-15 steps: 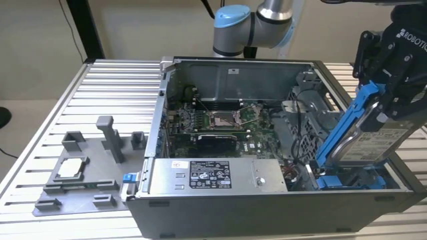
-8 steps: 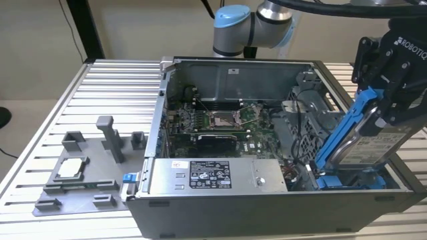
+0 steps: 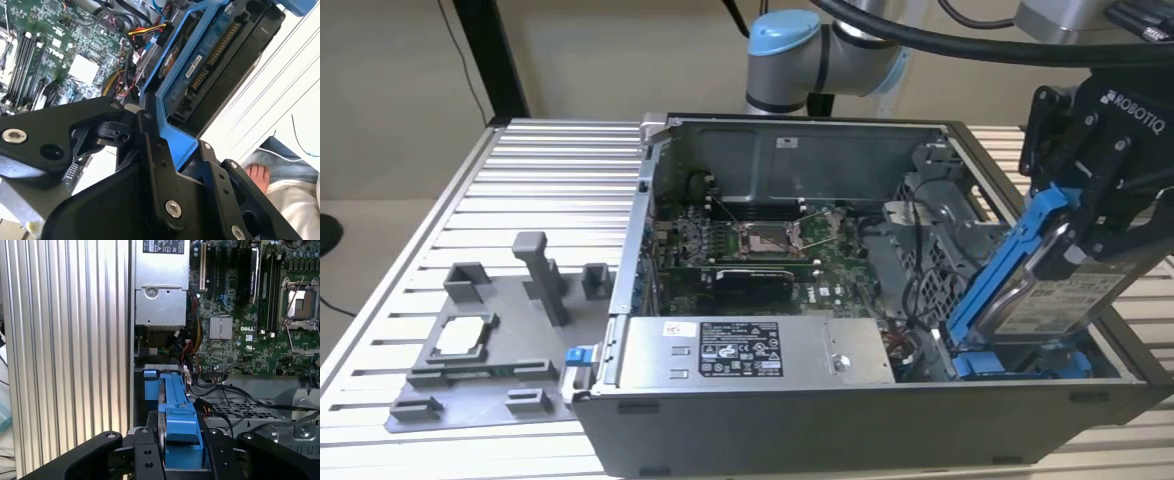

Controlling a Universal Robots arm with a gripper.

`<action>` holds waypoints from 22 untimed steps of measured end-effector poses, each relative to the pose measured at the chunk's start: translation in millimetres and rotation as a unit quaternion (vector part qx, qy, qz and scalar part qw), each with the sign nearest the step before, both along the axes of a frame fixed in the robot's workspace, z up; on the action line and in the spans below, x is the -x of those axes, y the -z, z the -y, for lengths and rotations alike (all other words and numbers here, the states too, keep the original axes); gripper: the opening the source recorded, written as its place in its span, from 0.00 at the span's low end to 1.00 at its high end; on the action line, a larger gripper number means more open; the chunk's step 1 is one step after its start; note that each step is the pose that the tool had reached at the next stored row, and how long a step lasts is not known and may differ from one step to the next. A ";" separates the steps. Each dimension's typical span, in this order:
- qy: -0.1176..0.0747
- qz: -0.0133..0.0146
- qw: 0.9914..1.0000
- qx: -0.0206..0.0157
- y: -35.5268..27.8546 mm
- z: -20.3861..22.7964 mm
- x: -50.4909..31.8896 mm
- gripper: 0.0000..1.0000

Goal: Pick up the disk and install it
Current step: 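Pick up the disk, then insert the disk into the insertion slot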

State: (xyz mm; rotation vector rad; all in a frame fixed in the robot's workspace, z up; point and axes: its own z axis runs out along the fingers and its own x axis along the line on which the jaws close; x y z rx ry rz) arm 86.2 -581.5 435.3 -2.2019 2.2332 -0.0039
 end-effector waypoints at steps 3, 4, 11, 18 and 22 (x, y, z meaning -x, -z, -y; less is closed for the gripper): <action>0.001 -0.002 1.000 0.000 4.0 0.0 -0.1 0.00; 0.001 -0.002 1.000 0.000 5.3 0.0 -0.2 0.00; 0.001 -0.002 1.000 0.000 13.5 0.0 -0.7 0.00; 0.001 -0.003 1.000 0.000 23.5 0.0 -0.8 0.00; 0.001 -0.003 1.000 0.000 26.8 0.0 -0.8 0.00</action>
